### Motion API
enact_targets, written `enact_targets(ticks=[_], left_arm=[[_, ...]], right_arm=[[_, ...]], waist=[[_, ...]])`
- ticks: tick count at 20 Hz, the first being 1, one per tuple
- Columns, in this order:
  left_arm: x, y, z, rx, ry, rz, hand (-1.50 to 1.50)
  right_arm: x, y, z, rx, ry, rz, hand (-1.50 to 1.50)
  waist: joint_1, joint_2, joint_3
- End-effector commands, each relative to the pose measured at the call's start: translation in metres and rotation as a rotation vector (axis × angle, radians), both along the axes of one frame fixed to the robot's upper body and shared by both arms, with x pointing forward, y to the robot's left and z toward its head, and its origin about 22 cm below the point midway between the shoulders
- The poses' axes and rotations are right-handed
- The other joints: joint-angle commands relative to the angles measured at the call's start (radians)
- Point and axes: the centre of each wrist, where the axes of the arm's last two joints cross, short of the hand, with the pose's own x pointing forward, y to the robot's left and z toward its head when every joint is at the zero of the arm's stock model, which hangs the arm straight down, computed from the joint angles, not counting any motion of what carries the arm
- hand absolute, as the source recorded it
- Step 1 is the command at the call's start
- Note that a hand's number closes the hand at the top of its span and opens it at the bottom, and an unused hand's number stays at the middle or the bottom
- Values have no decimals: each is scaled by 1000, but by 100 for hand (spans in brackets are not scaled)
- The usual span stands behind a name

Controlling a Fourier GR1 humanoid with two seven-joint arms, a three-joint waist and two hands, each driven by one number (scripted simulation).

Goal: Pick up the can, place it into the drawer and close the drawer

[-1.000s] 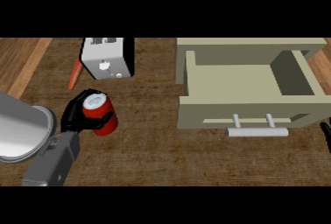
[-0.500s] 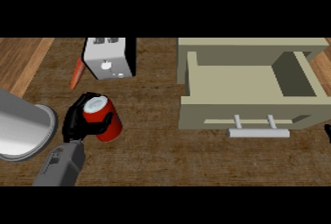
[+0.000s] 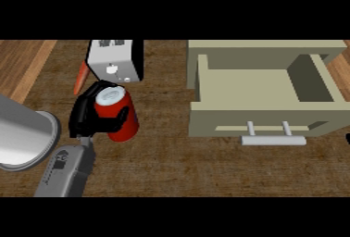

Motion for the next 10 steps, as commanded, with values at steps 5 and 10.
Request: enact_targets(ticks=[5,10], left_arm=[[23,-67,91,21,-65,-65,150],[21,-85,105,34,-58,-130,150]], right_arm=[[-2,-3,1,-8,-10,11,-150],[-1,-5,14,5,-15,-2,-150]], waist=[[-6,1,0],[-5,2,-1]])
